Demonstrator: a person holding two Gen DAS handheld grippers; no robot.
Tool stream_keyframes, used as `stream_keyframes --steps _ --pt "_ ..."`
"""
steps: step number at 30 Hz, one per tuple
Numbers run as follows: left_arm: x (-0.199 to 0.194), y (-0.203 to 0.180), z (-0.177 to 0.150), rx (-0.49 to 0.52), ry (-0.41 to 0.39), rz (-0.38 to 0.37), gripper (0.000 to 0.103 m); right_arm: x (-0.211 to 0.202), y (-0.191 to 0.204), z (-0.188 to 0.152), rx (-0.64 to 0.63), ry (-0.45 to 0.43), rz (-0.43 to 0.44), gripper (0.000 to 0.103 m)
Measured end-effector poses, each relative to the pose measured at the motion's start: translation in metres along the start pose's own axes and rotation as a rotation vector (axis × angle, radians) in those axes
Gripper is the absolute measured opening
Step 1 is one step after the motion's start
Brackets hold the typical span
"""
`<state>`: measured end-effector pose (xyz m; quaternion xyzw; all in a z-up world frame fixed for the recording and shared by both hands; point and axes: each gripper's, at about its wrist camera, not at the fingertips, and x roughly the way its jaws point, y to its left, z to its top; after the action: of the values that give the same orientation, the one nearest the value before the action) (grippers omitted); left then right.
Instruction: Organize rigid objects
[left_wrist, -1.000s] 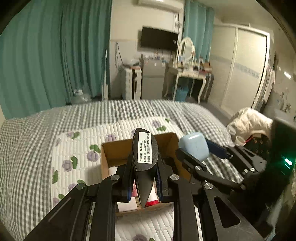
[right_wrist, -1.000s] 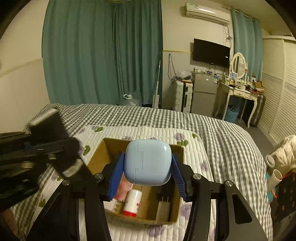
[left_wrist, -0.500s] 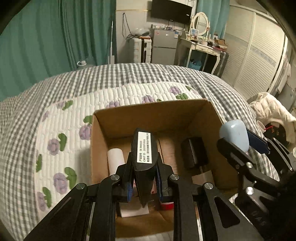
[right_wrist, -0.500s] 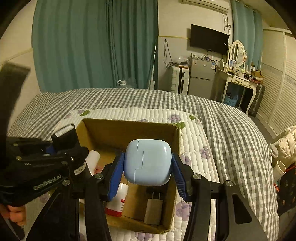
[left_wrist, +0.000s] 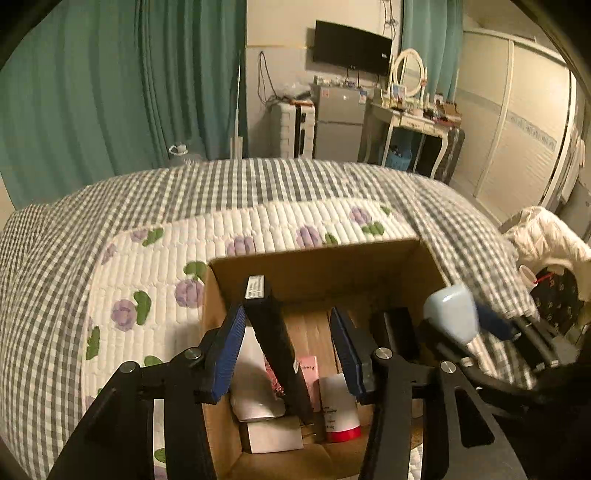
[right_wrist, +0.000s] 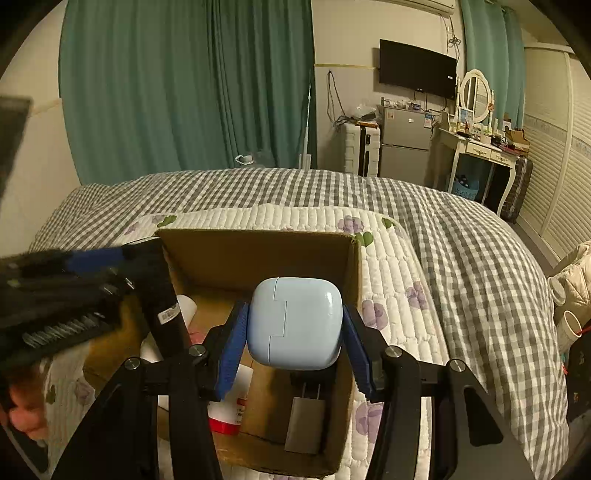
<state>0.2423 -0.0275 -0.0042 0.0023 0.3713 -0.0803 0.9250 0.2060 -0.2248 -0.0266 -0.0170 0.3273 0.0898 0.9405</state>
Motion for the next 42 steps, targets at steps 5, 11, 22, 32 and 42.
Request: stream_keyframes --steps 5,11,22,32,42 --pt "-0.014 0.009 0.005 -0.009 -0.045 0.034 0.053 0.024 0.002 -0.003 0.004 0.033 0.01 0.05" --pt "-0.031 0.015 0.005 0.007 -0.085 0.049 0.053 0.026 0.009 -0.002 -0.006 0.027 0.003 0.064" --pt "-0.118 0.009 0.008 -0.002 -0.195 0.058 0.053 -0.092 0.018 0.043 -0.049 -0.133 -0.082 0.077" --pt "-0.245 -0.002 -0.009 0.005 -0.376 0.071 0.053 -0.234 0.052 0.049 -0.132 -0.234 -0.141 0.077" --pt "-0.259 0.008 -0.076 -0.04 -0.386 0.061 0.053 -0.281 0.054 -0.005 -0.057 -0.277 -0.12 0.077"
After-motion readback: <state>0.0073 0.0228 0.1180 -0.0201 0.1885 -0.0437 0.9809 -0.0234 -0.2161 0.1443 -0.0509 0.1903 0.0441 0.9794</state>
